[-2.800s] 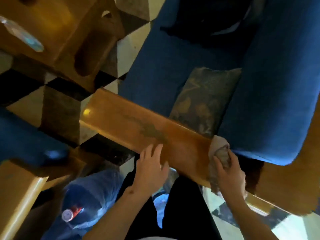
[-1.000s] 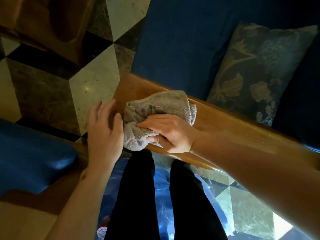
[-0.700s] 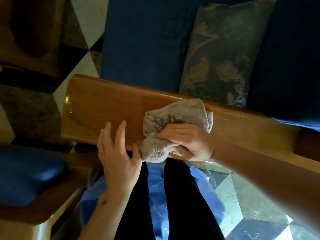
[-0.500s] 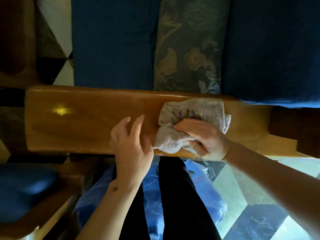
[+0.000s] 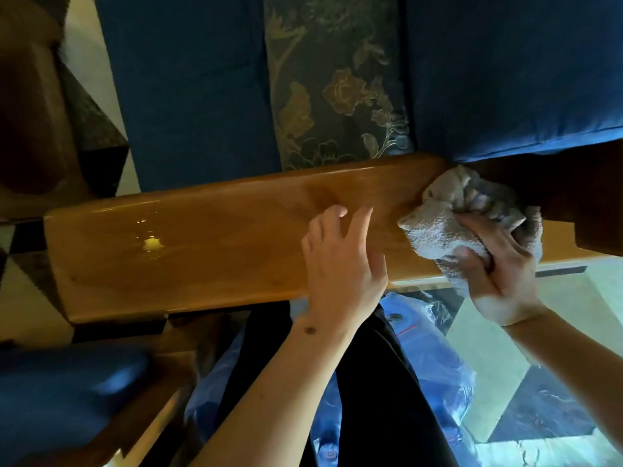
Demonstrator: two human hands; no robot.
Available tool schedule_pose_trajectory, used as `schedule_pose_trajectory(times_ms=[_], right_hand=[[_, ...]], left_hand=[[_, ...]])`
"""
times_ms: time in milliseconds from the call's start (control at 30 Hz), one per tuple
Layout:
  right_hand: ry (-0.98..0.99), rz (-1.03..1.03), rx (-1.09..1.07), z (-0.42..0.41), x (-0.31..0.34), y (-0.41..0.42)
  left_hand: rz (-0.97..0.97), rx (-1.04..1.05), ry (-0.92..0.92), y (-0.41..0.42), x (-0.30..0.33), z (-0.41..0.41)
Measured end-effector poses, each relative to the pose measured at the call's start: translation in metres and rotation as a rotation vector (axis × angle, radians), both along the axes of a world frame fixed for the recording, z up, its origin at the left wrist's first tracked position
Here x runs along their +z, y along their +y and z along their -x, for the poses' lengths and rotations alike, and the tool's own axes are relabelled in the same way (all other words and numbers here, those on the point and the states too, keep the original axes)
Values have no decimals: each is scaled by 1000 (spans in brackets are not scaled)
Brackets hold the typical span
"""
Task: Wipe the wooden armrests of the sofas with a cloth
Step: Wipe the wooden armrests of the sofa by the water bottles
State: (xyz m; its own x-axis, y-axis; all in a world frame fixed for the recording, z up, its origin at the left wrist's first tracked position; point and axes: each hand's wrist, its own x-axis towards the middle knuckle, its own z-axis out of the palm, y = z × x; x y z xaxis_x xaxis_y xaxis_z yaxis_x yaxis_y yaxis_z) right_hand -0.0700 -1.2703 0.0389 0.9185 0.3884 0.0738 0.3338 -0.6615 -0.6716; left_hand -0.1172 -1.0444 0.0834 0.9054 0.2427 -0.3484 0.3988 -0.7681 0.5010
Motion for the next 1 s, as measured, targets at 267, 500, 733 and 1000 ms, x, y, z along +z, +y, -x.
schedule_pose_trajectory(times_ms=[267, 500, 733, 1000], right_hand=[[110, -32, -374, 45, -5, 79], [78, 155, -336, 71, 3, 226], [68, 88, 12, 110, 2, 391], [165, -21, 390, 141, 9, 508]], left_hand=[[-61, 211, -57, 96, -20, 71], [-168, 494, -168, 226, -25, 149], [-7, 817, -343, 311, -24, 197], [127, 1040, -488, 342, -25, 235]])
